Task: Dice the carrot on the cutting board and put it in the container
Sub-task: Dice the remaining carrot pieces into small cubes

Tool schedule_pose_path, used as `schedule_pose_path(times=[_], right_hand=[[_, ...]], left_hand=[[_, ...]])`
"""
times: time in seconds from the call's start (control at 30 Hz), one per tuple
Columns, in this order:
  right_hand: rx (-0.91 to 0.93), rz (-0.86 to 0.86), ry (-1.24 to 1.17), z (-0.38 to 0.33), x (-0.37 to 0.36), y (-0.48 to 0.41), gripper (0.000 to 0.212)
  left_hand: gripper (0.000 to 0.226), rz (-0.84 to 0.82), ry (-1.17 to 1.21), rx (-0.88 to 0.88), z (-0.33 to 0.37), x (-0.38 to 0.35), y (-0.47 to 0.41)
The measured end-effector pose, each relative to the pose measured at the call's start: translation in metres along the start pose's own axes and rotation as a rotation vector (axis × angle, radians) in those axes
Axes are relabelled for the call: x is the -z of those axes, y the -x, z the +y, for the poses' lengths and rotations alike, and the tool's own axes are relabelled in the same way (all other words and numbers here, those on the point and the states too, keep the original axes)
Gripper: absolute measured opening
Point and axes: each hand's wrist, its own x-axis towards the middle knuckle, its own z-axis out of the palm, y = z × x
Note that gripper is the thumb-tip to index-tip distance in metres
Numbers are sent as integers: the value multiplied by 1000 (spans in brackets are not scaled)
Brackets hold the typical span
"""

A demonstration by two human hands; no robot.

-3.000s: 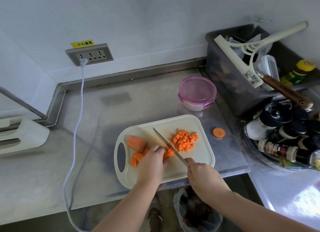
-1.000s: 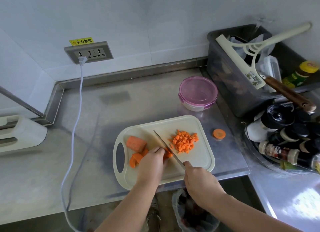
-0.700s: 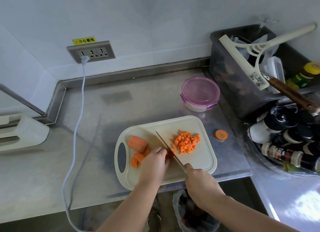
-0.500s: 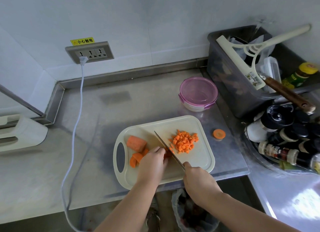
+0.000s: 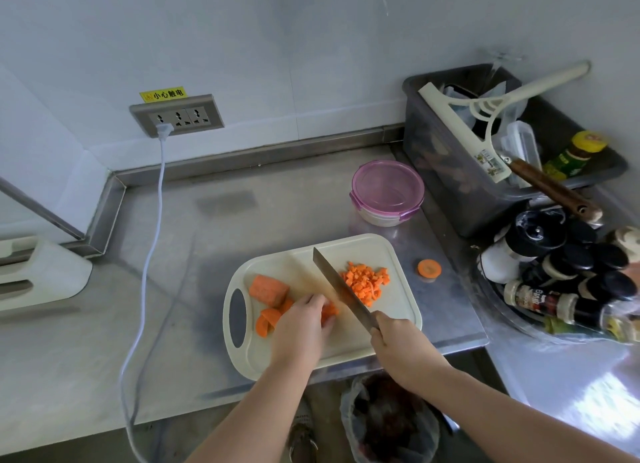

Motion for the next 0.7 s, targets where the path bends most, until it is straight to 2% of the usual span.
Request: schedule_pose_path(times=[0.37,0.47,0.7], right_hand=[[4,-6,8,0,-2,2,24],[27,14,56,0,-4,6,24],[78,14,130,-7,-17,13,30]], left_hand=[[13,25,32,41,4,4,-2],[23,51,84,91,2,7,1],[20,59,101,134,-1,11,6]])
